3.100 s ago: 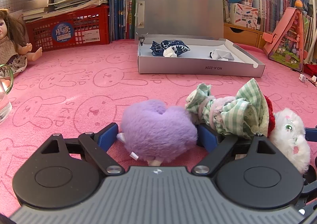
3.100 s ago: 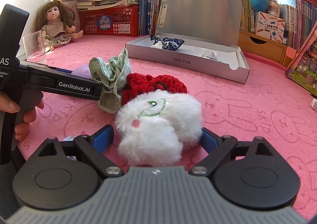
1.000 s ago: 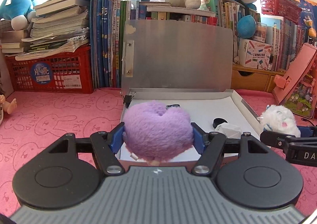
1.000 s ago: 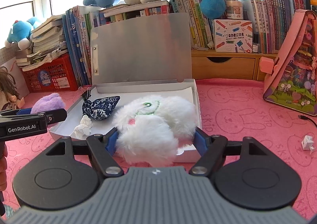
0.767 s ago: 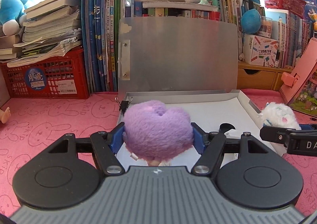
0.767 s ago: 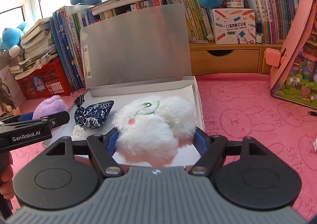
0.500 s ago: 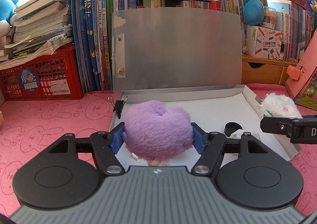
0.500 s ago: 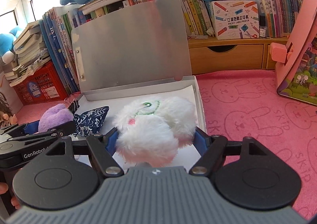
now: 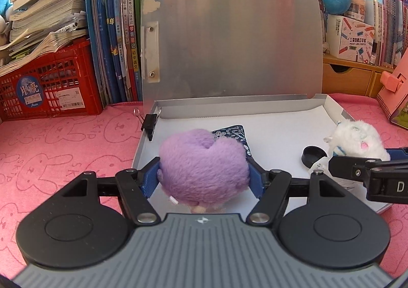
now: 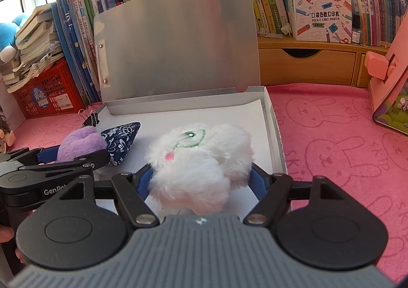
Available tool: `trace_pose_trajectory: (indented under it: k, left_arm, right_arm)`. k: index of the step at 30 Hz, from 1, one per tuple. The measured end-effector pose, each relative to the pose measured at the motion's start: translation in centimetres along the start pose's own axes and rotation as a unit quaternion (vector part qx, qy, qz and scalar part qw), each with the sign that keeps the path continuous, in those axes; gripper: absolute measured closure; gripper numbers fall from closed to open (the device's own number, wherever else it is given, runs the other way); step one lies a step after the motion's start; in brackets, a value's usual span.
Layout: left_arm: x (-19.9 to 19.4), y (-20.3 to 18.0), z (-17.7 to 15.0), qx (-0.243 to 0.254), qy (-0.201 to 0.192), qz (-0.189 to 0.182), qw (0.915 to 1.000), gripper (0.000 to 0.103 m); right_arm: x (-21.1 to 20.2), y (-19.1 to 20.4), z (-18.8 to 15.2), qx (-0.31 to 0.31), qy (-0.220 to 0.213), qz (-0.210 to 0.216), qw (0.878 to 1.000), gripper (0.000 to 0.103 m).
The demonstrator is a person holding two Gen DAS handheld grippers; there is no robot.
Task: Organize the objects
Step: 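Open left tool to drop the purple plush while right tool releases the white plush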
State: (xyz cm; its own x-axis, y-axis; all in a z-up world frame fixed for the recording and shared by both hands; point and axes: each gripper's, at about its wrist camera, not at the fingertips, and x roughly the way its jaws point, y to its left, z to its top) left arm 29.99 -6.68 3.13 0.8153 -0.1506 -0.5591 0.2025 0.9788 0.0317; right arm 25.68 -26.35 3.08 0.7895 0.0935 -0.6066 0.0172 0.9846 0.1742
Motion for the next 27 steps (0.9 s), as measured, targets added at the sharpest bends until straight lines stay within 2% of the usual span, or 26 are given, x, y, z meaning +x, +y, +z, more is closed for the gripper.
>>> trace_pose_trajectory:
  k: [5,7,12,27]
  left_arm:
    - [0.0,0.0,0.0,0.006,0.0,-0.004,1.0,0.029]
    - [-0.2,-0.2,0.1,0.008,0.0,-0.004,1.0,0.023]
    - [-1.1,-0.4,0.4,0.01,-0.007,-0.007,0.9999,0.014]
    - [-7.3,-1.4,0.6,0.023,-0.035,-0.033,0.9986,0.013]
  right_arm:
    - [-0.1,-0.1,0.1,-0.001,-0.004,-0.002,1.0,0.023]
    - [-0.2,0.0,0.1,-0.004,-0.007,-0.004,1.0,0.017]
    - [-0.9,-0.1,0.2,0.002,-0.012,-0.006,1.0,0.013]
    - [-6.2,1.0,0.1,-0.017,-0.044,-0.006,0.999,0.01]
